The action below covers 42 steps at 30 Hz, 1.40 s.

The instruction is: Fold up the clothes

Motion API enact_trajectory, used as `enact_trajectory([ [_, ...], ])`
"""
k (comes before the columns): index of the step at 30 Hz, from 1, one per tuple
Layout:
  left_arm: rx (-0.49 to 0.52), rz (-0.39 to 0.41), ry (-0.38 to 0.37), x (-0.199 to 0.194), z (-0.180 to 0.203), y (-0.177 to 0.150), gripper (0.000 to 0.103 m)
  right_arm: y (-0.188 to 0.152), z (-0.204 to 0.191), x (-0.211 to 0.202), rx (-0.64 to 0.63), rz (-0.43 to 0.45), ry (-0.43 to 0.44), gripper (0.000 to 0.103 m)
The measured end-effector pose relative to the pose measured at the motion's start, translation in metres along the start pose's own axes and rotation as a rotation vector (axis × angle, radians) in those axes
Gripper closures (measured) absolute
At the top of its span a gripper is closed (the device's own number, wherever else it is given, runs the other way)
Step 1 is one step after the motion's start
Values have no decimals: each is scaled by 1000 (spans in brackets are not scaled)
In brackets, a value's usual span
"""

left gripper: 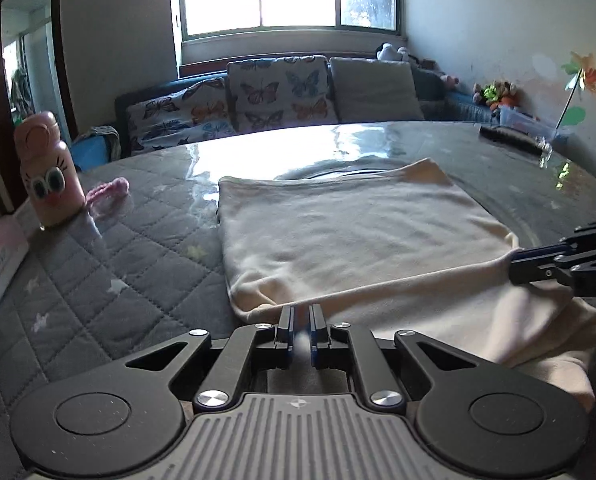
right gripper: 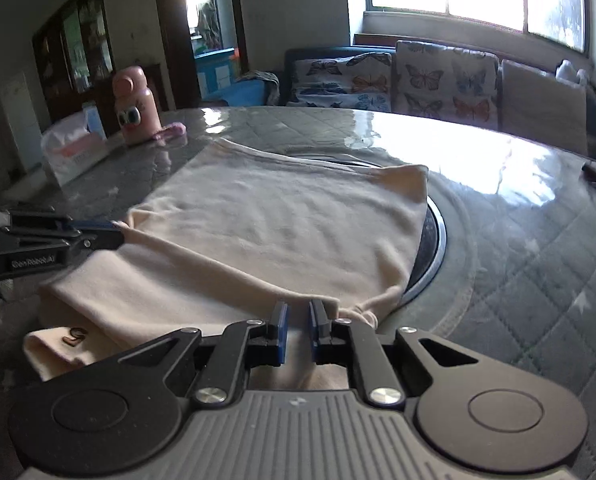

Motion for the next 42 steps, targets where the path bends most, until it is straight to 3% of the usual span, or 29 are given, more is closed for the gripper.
enact_trajectory([
  [4, 11, 21, 7, -9, 1, 5, 93, 2, -6, -10, -23, 22, 13, 91],
  [12, 89, 9, 7, -16, 10, -4, 93, -17, -11, -16, -82, -19, 37, 84],
  [19, 184, 71, -10, -51, 22, -9, 91, -26, -15, -32, -121, -21, 39, 82],
  [21, 239, 74, -15, -62, 29, -16, 88, -29, -13, -33, -135, -16, 33, 82],
  [24, 342, 88, -16, -79, 40, -28, 68, -29, -11, -42, -131, -14, 37, 81],
  [25, 376, 95, -16, -84, 45, -32, 61, -29, -10, -45, -131, -16, 35, 75],
  [31, 491, 121, -38, -95, 71, -48, 56, -34, -8, -59, -159, -10, 25, 66],
  [32, 504, 125, -40, -93, 75, -49, 56, -34, -9, -60, -168, -8, 21, 58],
  [38, 578, 163, -44, -79, 101, -50, 57, -38, -11, -71, -218, 7, 17, 51],
  [39, 574, 166, -50, -78, 101, -49, 60, -39, -11, -73, -224, 7, 18, 51],
  [42, 554, 175, -52, -75, 101, -44, 83, -42, -12, -78, -248, 3, 29, 43],
])
Point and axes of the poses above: each gripper's, at about its wrist camera, not at the fingertips, and x roughly the way its jaws point, z to its right, y to its top, the point moved 5 cm from there along x, roughly the way its jaws point, and after that the axes turned 14 degrees about x, right-handed, at the moved point
